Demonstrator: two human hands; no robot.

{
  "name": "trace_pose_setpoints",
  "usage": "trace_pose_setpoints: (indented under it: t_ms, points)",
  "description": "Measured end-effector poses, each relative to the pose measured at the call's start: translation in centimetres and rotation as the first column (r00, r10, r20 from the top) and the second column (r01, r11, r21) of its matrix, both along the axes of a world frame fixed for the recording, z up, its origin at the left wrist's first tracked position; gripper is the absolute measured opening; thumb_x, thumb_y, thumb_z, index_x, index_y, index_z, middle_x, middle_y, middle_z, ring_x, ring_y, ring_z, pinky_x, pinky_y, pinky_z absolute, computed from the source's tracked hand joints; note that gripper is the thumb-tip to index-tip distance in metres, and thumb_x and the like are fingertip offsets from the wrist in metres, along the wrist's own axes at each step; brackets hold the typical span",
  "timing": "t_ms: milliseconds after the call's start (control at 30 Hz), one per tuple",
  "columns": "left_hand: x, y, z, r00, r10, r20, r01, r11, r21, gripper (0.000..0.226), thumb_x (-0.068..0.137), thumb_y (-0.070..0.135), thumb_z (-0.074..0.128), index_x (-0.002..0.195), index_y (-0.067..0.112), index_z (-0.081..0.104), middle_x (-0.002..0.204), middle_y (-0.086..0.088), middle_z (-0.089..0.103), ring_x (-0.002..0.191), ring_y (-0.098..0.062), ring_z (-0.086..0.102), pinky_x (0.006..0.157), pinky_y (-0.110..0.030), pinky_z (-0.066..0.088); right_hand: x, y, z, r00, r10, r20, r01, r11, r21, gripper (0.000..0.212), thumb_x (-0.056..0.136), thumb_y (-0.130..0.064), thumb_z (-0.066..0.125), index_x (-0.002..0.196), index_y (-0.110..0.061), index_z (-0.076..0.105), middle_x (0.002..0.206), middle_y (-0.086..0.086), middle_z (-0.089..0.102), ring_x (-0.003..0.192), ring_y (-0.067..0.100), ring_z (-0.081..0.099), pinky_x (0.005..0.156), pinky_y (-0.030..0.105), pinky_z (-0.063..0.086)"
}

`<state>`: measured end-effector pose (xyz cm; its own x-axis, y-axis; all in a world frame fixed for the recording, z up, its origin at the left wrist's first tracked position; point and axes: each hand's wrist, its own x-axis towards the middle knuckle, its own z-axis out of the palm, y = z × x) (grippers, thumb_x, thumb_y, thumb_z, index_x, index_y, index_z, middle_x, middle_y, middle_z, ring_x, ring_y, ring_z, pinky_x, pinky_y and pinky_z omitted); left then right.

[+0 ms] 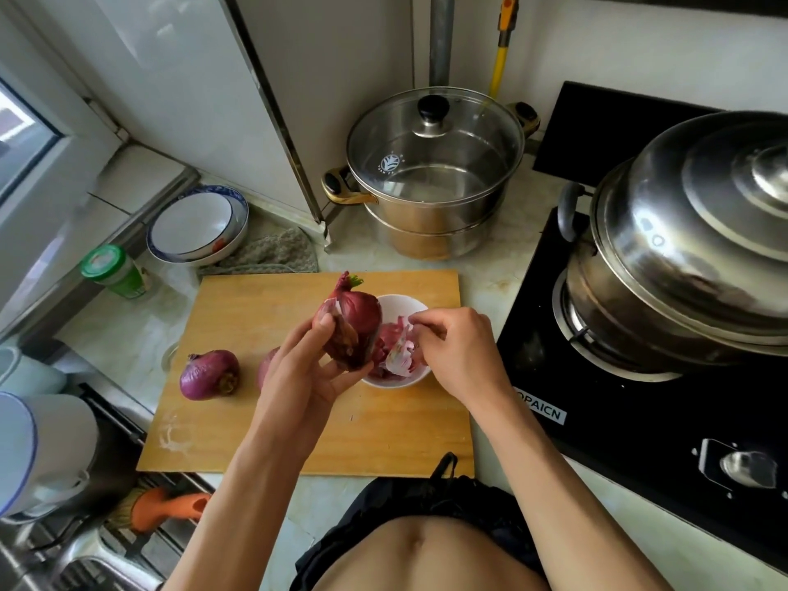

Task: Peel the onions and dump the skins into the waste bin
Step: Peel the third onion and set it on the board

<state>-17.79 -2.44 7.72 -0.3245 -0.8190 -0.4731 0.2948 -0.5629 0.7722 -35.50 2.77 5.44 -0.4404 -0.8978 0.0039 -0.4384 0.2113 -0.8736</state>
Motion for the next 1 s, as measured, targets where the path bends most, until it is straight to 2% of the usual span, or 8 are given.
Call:
trace_pose_setpoints:
  t_ms: [67,200,267,433,533,600,700,1000]
  points:
    - [-0.1,0.0,-0.2,1.000,-0.006,-0.007,0.007,0.999,0.041,0.043,0.095,0.028,0.060,0.131,0.005,0.062,0.128,-0.020,0.070,0.107,-0.037,0.073,0.078,-0.039,0.063,-0.1,0.0,0.1,1.000,0.005,0.002,-0.005,0.999,-0.032,0.016,0.091,-0.008,0.067,0.101,-0.009,0.079,0.095,0.000,0.078,0.085,0.005,0.070,0.077,0.020,0.056]
    - [-0.1,0.0,-0.4,1.000,-0.030,0.009,0.030,0.999,0.037,0.046,0.097,0.029,0.059,0.134,0.003,0.061,0.129,-0.020,0.069,0.108,-0.037,0.073,0.078,-0.039,0.063,0.1,-0.2,0.6,0.999,0.007,0.045,-0.002,0.995,-0.097,0.016,0.092,-0.018,0.069,0.085,-0.011,0.081,0.076,-0.008,0.076,0.072,0.003,0.068,0.065,0.019,0.053]
    - [0.0,0.0,-0.5,0.998,-0.049,0.026,0.049,0.999,0.005,0.053,0.094,0.030,0.063,0.138,0.002,0.057,0.131,-0.023,0.067,0.112,-0.039,0.071,0.079,-0.040,0.062,0.5,-0.2,1.0,0.990,0.031,0.140,-0.016,0.995,-0.103,0.019,0.094,-0.027,0.068,0.088,-0.013,0.081,0.078,-0.009,0.075,0.075,0.001,0.069,0.068,0.020,0.054]
    - [0.0,0.1,-0.7,0.990,-0.099,0.105,0.108,0.990,-0.090,0.052,0.089,0.031,0.072,0.134,0.007,0.059,0.130,-0.022,0.068,0.115,-0.041,0.069,0.096,-0.054,0.058,0.6,-0.2,1.1,0.955,0.054,0.291,-0.035,0.997,-0.071,0.026,0.090,-0.036,0.073,0.097,-0.013,0.081,0.084,-0.005,0.078,0.081,0.004,0.072,0.072,0.021,0.057]
    - [-0.2,0.2,-0.6,0.982,-0.115,0.152,0.137,0.980,-0.142,0.049,0.087,0.031,0.072,0.130,0.012,0.062,0.128,-0.019,0.069,0.116,-0.039,0.069,0.094,-0.053,0.059,0.3,-0.2,0.8,0.926,0.004,0.379,0.014,0.999,-0.046,0.012,0.092,-0.023,0.071,0.086,-0.019,0.080,0.079,-0.002,0.077,0.078,0.013,0.074,0.075,0.036,0.061]
    - [-0.3,0.2,-0.4,0.975,-0.119,0.188,0.153,0.972,-0.178,0.047,0.086,0.031,0.072,0.129,0.015,0.062,0.126,-0.015,0.070,0.114,-0.037,0.070,0.092,-0.052,0.059,0.3,-0.2,0.7,0.903,-0.030,0.429,0.046,0.999,-0.028,0.017,0.092,-0.019,0.070,0.079,-0.026,0.079,0.077,0.000,0.077,0.077,0.020,0.075,0.079,0.049,0.061]
    - [-0.4,0.2,-0.3,0.962,-0.119,0.246,0.179,0.955,-0.238,0.045,0.086,0.030,0.072,0.129,0.018,0.062,0.121,-0.009,0.073,0.111,-0.032,0.072,0.088,-0.048,0.060,0.5,-0.3,0.9,0.873,-0.050,0.485,0.061,0.998,-0.008,0.020,0.091,-0.033,0.073,0.080,-0.018,0.080,0.078,0.005,0.077,0.080,0.025,0.076,0.080,0.054,0.060]
    - [-0.6,0.6,0.4,0.922,-0.101,0.373,0.240,0.907,-0.347,0.044,0.090,0.015,0.077,0.130,0.018,0.059,0.122,-0.008,0.070,0.095,-0.024,0.077,0.078,-0.035,0.063,0.5,-0.3,1.9,0.766,-0.125,0.631,0.060,0.991,0.123,0.017,0.093,-0.012,0.065,0.081,-0.006,0.076,0.080,0.017,0.076,0.074,0.028,0.075,0.064,0.033,0.063]
